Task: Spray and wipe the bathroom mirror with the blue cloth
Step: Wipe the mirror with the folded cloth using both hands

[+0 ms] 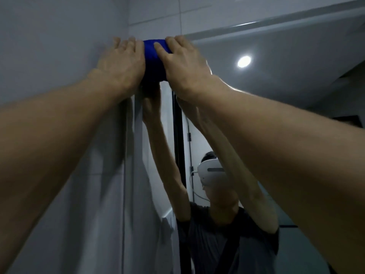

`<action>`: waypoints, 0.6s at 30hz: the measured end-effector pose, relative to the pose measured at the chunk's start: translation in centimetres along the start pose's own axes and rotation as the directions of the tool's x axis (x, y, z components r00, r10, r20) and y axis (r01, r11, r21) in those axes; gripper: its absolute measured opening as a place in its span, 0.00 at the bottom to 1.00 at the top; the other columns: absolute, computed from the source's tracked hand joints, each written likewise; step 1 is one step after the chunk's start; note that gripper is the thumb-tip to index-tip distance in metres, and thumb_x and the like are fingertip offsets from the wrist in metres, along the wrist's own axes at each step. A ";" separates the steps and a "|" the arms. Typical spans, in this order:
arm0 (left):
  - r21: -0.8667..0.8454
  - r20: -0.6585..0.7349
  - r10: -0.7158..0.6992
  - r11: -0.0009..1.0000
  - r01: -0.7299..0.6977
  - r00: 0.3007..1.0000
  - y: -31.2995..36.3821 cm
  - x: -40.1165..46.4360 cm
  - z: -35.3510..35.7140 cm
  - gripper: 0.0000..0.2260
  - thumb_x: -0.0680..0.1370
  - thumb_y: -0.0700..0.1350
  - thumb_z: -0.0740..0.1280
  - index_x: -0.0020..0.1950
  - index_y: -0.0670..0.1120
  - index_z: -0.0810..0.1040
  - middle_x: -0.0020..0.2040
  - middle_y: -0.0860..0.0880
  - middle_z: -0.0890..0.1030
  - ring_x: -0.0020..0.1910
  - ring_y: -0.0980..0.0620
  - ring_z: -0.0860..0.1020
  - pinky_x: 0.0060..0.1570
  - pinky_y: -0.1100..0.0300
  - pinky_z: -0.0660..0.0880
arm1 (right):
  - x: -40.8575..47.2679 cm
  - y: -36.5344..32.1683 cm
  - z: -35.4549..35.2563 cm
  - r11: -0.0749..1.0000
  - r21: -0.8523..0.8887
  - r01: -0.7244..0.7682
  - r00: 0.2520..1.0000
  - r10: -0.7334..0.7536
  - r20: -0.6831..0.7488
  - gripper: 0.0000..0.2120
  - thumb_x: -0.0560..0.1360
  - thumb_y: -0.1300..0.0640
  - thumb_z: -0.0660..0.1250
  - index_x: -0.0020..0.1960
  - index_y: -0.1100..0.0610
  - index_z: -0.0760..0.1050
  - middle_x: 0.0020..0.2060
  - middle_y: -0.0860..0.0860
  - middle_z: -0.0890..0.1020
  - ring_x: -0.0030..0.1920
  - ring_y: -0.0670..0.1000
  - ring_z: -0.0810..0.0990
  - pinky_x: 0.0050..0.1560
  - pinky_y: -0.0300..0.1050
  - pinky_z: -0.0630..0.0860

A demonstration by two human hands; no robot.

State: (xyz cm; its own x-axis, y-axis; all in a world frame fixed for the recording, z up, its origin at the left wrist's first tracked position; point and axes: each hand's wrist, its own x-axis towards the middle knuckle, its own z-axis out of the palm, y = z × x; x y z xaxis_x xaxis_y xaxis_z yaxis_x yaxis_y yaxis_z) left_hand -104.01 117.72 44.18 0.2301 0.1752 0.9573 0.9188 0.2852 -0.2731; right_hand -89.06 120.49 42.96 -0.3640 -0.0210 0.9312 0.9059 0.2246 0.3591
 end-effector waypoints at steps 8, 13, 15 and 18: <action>-0.125 0.068 -0.104 0.986 0.112 0.992 1.9 -5.9 0.5 0.30 0.74 0.33 0.70 0.72 0.30 0.61 0.70 0.28 0.67 0.67 0.30 0.68 0.67 0.42 0.65 | -5.1 -2.3 0.2 0.997 0.019 0.071 0.997 -0.072 0.025 0.28 0.80 0.56 0.61 0.78 0.59 0.57 0.74 0.62 0.63 0.75 0.62 0.59 0.74 0.57 0.55; -0.173 0.127 -0.101 0.977 0.122 0.987 3.6 -12.3 0.3 0.31 0.76 0.33 0.67 0.75 0.32 0.57 0.78 0.31 0.57 0.76 0.34 0.60 0.75 0.45 0.58 | -10.9 -3.8 -0.3 0.991 0.069 0.115 0.989 -0.121 0.081 0.27 0.80 0.56 0.59 0.78 0.60 0.58 0.74 0.63 0.63 0.74 0.63 0.61 0.73 0.58 0.57; -0.195 0.135 -0.111 0.971 0.136 0.985 4.3 -15.2 0.2 0.29 0.77 0.32 0.66 0.75 0.32 0.58 0.78 0.32 0.57 0.76 0.35 0.60 0.75 0.45 0.59 | -13.8 -4.9 -0.6 0.989 0.096 0.109 0.987 -0.119 0.105 0.27 0.79 0.55 0.52 0.77 0.61 0.58 0.73 0.63 0.65 0.72 0.64 0.63 0.72 0.59 0.58; -0.191 0.173 -0.109 0.971 0.142 0.979 5.6 -19.6 0.1 0.25 0.77 0.31 0.64 0.72 0.31 0.62 0.77 0.31 0.59 0.75 0.34 0.62 0.74 0.45 0.60 | -18.5 -6.7 -1.0 0.985 0.144 0.099 0.978 -0.123 0.170 0.32 0.75 0.53 0.42 0.77 0.61 0.60 0.73 0.63 0.66 0.71 0.64 0.65 0.71 0.59 0.60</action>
State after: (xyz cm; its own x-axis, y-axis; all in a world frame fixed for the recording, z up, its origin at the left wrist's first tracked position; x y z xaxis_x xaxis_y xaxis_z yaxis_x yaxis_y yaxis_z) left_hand -103.41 116.02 23.88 0.0695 0.3038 0.9502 0.9863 0.1216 -0.1110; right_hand -88.21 118.35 23.36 -0.5041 0.1178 0.8556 0.8249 0.3591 0.4365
